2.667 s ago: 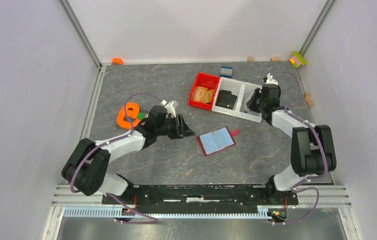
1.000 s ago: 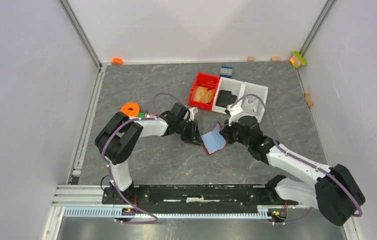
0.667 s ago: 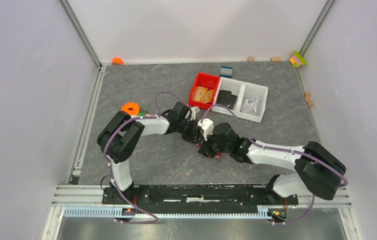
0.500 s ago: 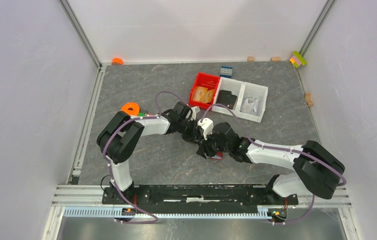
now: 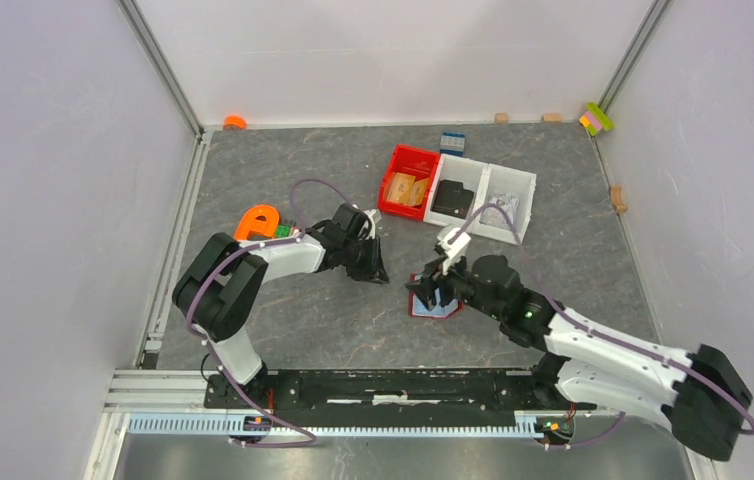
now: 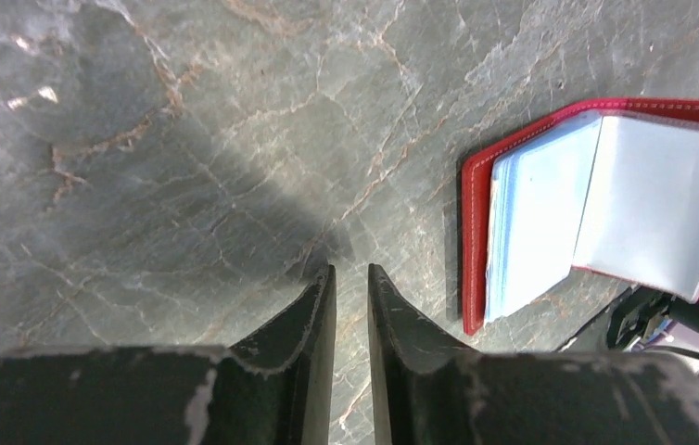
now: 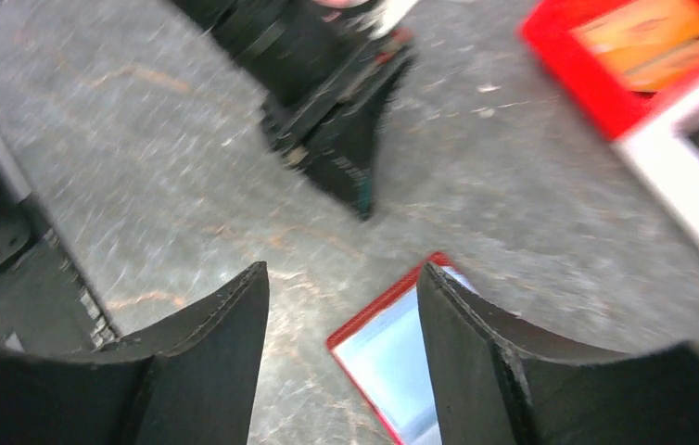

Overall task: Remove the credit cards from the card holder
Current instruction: Close the card holder at the center of the board.

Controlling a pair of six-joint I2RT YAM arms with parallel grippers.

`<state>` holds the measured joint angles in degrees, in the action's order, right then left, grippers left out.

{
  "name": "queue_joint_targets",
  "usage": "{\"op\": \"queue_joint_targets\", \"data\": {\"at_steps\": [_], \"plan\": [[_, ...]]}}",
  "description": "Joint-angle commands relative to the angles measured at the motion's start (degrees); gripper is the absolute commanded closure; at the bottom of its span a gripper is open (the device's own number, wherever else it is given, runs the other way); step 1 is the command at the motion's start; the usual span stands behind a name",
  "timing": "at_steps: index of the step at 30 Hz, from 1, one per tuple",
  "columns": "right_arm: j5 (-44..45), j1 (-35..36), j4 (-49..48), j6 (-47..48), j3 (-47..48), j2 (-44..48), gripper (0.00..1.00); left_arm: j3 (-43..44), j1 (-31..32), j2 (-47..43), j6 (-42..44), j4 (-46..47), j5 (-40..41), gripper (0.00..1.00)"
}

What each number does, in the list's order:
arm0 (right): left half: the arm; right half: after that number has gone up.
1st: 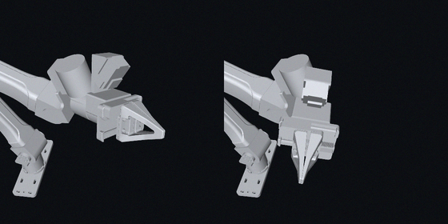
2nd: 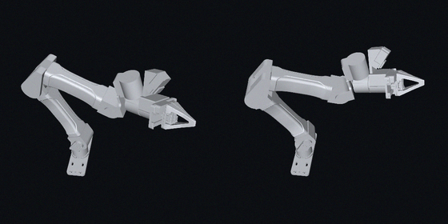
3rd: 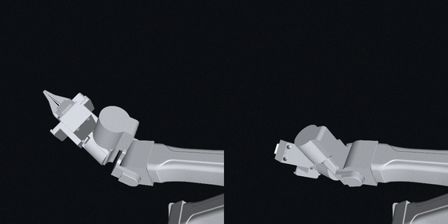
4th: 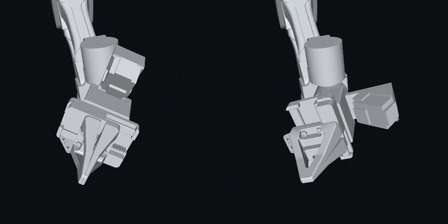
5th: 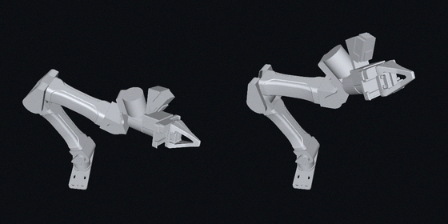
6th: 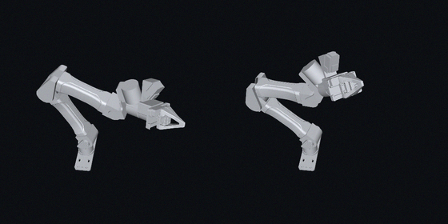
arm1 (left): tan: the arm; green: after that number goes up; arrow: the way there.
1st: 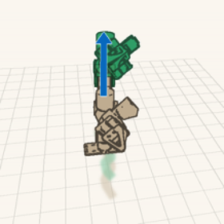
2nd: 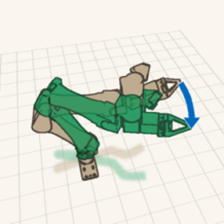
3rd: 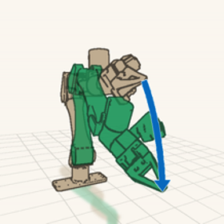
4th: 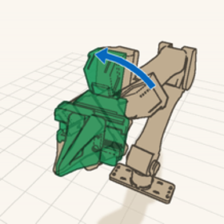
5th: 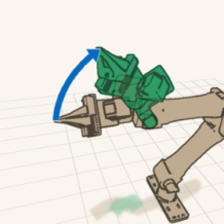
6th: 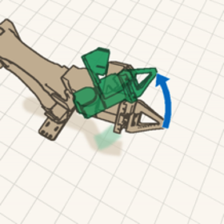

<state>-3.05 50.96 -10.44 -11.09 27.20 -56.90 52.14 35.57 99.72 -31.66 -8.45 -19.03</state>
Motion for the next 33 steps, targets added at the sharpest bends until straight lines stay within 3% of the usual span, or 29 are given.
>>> {"op": "queue_joint_targets", "data": {"at_steps": [1,3,4,7,9,12,16,19,24,33], "plan": [[22.12,-0.07,5.24,-2.72,-1.66,10.09,0.38,-2.13,-0.11,-3.49,2.39,1.8,-0.03,0.75],[33.75,-0.07,10.96,-7.09,-2.93,14.88,0.41,-2.43,0.23,-4.27,2.35,1.96,-0.6,0.75],[37.62,-0.07,13.71,-8.49,-3.48,17.28,0.47,-2.27,0.53,-4.34,2.3,1.67,-0.82,0.75],[48.42,-0.03,22.27,-13.77,-3.72,21.19,0.89,-1.71,1.37,-3.91,2.17,0.9,-0.84,0.76],[53.24,-0.08,25.6,-16.25,-4.9,21.09,1.0,-1.2,1.86,-3.3,2.15,0.33,-0.92,0.77],[56.17,-0.22,30.8,-20.27,-3.64,14.31,1.0,-0.73,2.46,-2.61,2.19,-0.21,-1.08,0.82],[60.02,-0.66,40.6,-27.79,1.69,2.33,1.0,-0.2,3.05,-1.19,2.41,-0.52,-2.07,0.98],[58.23,-3.43,38.85,-24.77,0.97,-0.53,1.0,0.54,3.57,0.38,2.54,-0.89,-2.86,0.98],[46.49,-12.23,31.38,-17.17,-2.83,0.05,0.97,1.86,4.74,1.9,2.9,-1.91,-3.11,0.98],[19.85,-17.21,21.77,-12.41,-7.0,-0.26,0.96,3.09,5.65,3.74,2.98,-2.64,-4.87,0.98]]}}
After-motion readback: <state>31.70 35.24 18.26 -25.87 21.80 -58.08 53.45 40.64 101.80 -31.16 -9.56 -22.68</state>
